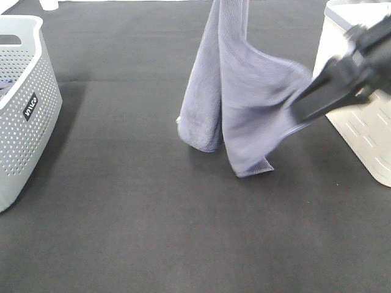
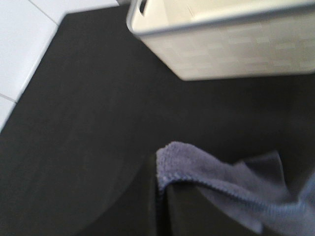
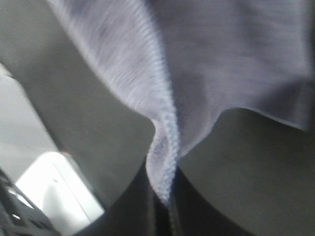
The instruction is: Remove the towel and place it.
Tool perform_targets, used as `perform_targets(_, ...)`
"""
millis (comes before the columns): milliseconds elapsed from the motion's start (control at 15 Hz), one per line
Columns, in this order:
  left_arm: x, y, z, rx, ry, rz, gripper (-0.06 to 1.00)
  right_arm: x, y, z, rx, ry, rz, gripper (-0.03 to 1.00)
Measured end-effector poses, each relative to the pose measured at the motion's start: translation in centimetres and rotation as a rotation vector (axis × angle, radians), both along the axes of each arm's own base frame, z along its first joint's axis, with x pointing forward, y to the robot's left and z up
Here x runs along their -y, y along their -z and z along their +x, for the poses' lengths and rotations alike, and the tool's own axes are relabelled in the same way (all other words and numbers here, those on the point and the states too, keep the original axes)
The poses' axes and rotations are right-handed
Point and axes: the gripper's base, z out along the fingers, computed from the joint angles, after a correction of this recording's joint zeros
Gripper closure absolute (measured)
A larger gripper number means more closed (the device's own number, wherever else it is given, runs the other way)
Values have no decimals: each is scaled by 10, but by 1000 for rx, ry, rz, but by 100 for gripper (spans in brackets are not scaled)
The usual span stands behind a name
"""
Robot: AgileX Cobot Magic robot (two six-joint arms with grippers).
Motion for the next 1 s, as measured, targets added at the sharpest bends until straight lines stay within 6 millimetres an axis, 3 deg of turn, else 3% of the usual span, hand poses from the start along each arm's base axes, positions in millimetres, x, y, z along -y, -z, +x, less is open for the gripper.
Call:
perform_targets(267, -21, 10, 4, -72, -204, 152, 94, 17, -48, 13, 91, 67, -202, 96)
perform_targets(400, -30, 8, 10, -63, -375, 127, 94, 19, -67, 20, 172, 67, -237, 96)
perform_targets(533, -33, 5, 13, -45, -447, 76, 94, 21, -71, 29, 199, 58, -269, 96)
perform_targets(733, -38, 0, 24, 28, -507, 3, 94, 19, -68, 62, 222, 66, -305, 96)
perform_targets(1000, -55, 9, 52, 19, -607, -93, 94, 14, -82, 102, 340, 47, -316, 96)
